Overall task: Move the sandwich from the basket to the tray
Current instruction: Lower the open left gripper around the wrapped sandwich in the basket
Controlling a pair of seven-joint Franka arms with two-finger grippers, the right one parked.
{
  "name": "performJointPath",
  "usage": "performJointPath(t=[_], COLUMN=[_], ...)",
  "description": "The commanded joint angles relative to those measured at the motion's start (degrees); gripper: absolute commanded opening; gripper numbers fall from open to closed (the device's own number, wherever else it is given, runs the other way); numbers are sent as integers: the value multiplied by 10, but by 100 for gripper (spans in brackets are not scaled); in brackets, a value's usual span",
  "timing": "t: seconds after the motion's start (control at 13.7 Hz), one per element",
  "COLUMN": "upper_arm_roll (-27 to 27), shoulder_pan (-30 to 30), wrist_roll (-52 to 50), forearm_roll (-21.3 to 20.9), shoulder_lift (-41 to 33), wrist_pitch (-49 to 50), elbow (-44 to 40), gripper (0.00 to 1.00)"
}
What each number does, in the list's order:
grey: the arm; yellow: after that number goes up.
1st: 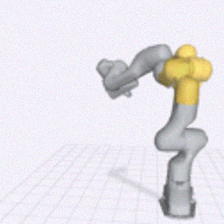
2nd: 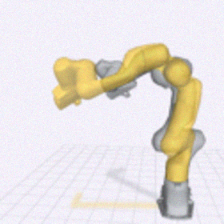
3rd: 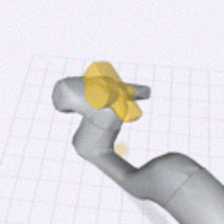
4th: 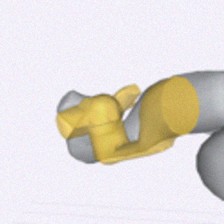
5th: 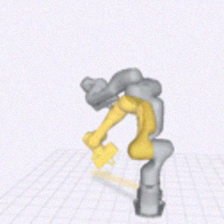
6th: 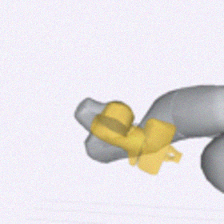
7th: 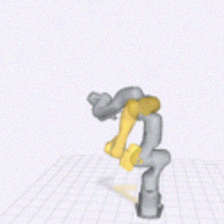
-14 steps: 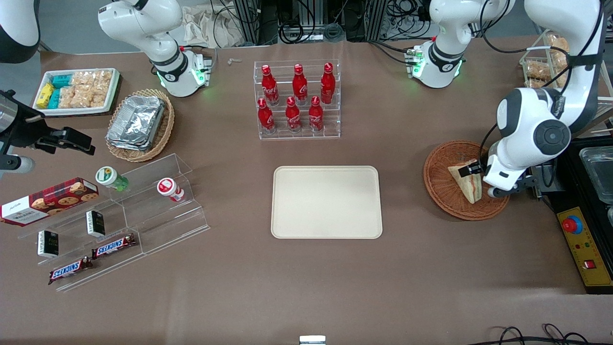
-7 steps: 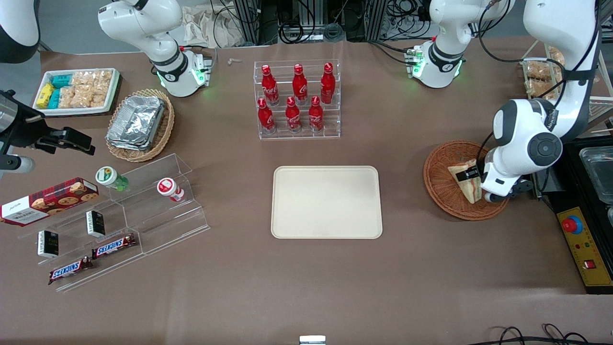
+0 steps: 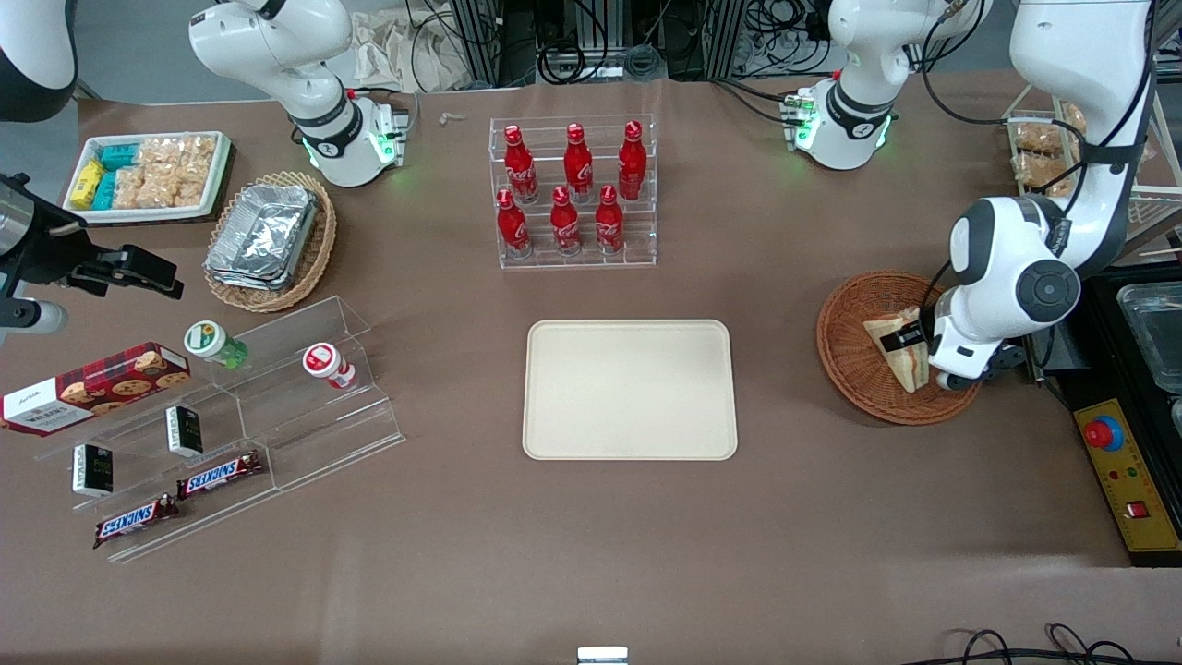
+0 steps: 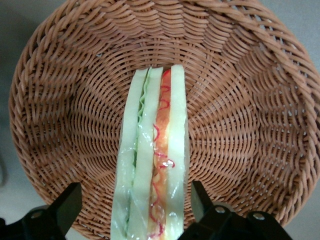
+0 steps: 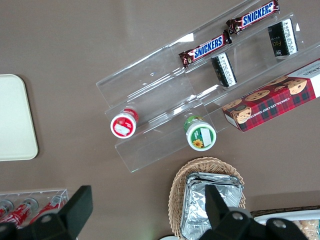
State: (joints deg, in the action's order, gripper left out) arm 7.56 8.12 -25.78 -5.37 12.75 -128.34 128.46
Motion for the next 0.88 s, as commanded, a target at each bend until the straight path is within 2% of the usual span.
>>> performJointPath(t=[0.0, 0.29, 0.44, 0.66, 0.73, 0.8], upper_arm_roll=[4, 4, 5, 8, 9, 9], shoulder_pan=[0, -3, -3, -4, -4, -4], wrist_roll=[-31, -41, -42, -55, -57, -57], forearm_roll=[-11, -11, -11, -11, -12, -12], shoulder_lift=[8, 12, 11, 6, 4, -3], wrist_pitch=[-18, -18, -17, -4, 17, 48], elbow=[7, 4, 2, -10, -19, -30], gripper=[82, 57, 48, 42, 42, 38])
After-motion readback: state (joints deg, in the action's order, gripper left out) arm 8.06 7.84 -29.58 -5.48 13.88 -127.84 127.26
